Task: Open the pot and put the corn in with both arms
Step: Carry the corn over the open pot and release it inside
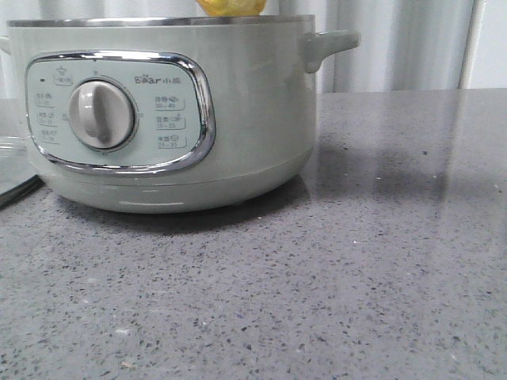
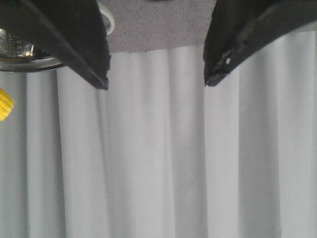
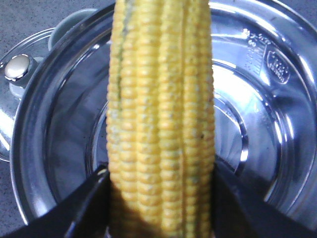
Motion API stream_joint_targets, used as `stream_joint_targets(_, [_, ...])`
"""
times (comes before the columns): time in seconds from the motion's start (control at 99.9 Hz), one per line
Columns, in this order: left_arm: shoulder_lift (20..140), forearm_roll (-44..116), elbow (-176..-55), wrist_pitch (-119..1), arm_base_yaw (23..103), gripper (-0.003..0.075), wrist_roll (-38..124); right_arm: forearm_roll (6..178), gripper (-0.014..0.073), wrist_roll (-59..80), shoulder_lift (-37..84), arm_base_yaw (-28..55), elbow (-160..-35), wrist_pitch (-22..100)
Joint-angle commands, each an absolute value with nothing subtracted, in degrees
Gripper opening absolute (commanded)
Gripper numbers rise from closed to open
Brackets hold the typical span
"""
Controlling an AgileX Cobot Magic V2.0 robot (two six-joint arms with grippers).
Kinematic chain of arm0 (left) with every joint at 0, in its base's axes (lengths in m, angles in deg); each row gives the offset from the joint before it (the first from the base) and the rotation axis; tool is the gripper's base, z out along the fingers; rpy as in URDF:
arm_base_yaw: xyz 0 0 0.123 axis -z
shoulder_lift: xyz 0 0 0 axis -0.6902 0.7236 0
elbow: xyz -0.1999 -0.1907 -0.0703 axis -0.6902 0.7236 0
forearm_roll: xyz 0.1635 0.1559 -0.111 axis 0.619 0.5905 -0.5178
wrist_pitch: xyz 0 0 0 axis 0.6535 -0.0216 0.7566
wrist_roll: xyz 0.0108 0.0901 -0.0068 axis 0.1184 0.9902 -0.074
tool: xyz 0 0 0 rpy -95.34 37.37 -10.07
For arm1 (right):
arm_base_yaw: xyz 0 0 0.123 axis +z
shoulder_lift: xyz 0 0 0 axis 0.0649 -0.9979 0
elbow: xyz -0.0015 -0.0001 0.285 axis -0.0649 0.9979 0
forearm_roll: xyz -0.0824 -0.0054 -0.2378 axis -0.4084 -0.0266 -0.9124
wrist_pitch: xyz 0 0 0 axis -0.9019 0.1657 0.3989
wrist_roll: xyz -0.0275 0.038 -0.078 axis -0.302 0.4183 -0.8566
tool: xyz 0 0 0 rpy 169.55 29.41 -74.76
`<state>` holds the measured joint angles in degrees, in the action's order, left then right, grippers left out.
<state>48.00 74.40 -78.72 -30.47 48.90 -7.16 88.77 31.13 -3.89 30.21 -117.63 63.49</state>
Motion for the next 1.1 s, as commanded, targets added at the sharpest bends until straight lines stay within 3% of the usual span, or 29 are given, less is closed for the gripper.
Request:
stream_joint_targets(0.0, [48.25, 72.95, -80.81, -26.11, 49.36, 0.0377, -7.64, 89.27, 0.0322, 30.76, -1.84, 30.16, -119.76, 59.48])
stream_joint_targets(0.13, [48.25, 72.56, -80.81, -26.11, 49.36, 0.0377, -7.64, 89.27, 0.0325, 30.76, -1.84, 30.16, -119.76, 59.59])
stream_joint_targets(0.29, [48.25, 72.56, -80.81, -26.11, 49.36, 0.0377, -7.64, 89.05, 0.0395, 30.68, -1.84, 30.16, -119.76, 59.71])
stream_joint_targets(0.691, [48.25, 72.56, -80.81, -26.22, 49.36, 0.0375, -7.64, 89.05, 0.0388, 30.68, -0.26, 30.16, -119.76, 61.63])
stream_joint_targets(0.791, [48.25, 72.56, -80.81, -26.22, 49.36, 0.0375, -7.64, 88.83, 0.0331, 30.68, 1.42, 30.16, -119.76, 63.72])
stream_joint_targets(0.911, [47.69, 72.52, -80.81, -26.32, 49.36, 0.0358, -9.90, 87.55, 0.0190, 30.68, 3.45, 30.16, -119.76, 65.83])
stream_joint_targets(1.091, [45.89, 73.22, -80.81, -29.45, 49.36, 0.0225, -12.35, 84.92, -0.0022, 30.68, 6.00, 30.16, -119.53, 70.22])
